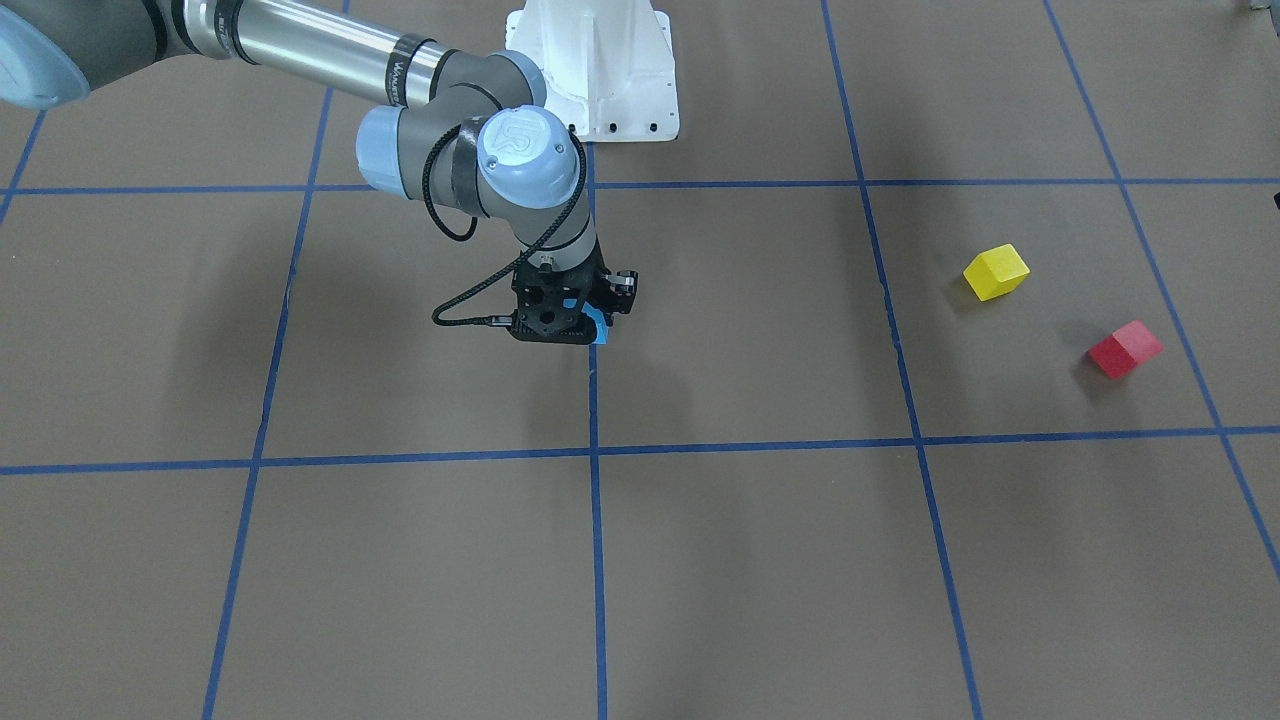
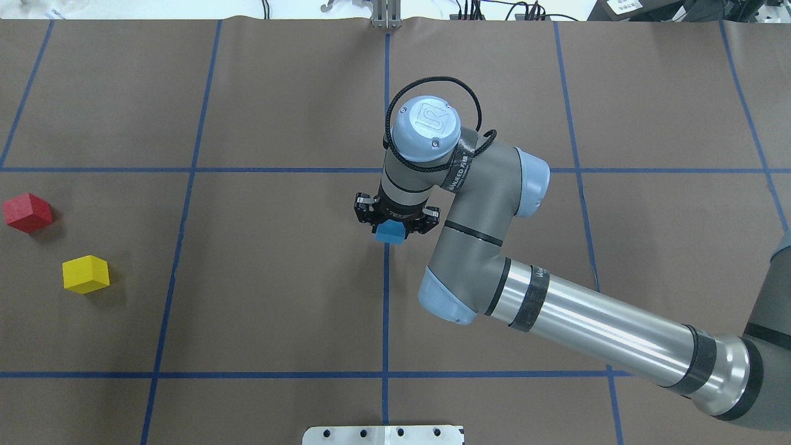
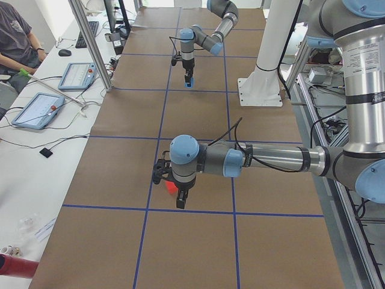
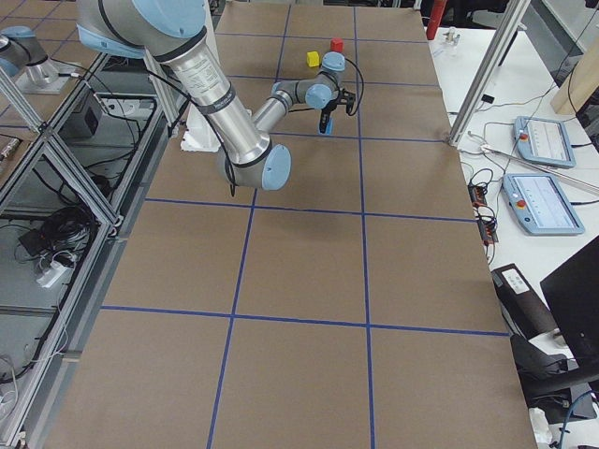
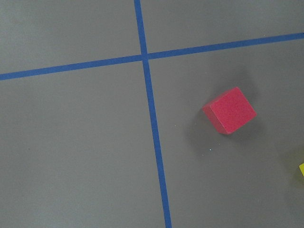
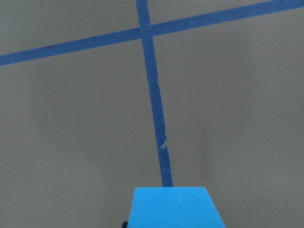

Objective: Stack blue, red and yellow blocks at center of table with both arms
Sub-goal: 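Carry the blue cube with the right gripper to the table center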

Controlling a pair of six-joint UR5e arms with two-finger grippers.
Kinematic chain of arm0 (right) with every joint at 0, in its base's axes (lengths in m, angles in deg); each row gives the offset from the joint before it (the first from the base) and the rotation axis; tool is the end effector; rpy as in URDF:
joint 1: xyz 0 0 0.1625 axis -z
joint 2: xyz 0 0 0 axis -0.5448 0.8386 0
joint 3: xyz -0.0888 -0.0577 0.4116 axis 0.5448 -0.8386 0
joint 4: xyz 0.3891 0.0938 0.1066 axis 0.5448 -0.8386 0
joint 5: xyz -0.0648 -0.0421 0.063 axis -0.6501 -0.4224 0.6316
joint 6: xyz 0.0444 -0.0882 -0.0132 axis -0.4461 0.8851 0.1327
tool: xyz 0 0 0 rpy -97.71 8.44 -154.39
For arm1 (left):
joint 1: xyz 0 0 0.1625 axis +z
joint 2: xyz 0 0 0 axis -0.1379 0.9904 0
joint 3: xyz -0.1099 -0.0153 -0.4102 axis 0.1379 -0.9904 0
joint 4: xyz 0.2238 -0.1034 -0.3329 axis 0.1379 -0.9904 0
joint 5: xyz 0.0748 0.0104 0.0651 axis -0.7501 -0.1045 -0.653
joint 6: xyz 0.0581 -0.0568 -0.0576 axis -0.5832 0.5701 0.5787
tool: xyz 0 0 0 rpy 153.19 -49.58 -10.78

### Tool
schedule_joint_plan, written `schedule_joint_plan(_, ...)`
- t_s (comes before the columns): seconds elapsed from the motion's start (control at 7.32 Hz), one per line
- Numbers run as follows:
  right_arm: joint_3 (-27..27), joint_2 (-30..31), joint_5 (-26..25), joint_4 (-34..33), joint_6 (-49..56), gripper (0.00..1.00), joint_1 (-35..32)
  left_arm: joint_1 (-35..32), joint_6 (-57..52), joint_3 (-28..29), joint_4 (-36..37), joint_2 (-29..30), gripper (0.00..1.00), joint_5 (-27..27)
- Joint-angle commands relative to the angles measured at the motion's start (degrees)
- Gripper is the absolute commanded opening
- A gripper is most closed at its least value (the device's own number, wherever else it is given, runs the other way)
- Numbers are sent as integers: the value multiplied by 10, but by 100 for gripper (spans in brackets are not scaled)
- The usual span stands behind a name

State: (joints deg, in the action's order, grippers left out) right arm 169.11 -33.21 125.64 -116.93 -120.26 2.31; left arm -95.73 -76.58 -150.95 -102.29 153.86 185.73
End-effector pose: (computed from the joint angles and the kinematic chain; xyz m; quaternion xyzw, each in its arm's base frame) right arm -0.6045 -0.4636 0.1970 -0.0532 -0.4309 0.0621 0.8987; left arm -0.0457 -0.4194 0.6177 0.0514 0.3892 0.0582 0.9179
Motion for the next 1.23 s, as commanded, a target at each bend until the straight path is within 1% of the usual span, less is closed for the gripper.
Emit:
schedule_joint_plan(0.0,-27,-11,-8,14,6,0,7,0,0,0,-1,0,100,0)
schedule_joint_plan(0.55,-28,-7,-11,15,44,0,15,0,1,-2,-1,0,100,0)
schedule_joint_plan(1.09,-29,-5,-17,14,48,0,20,0,2,-4,-1,0,100,1)
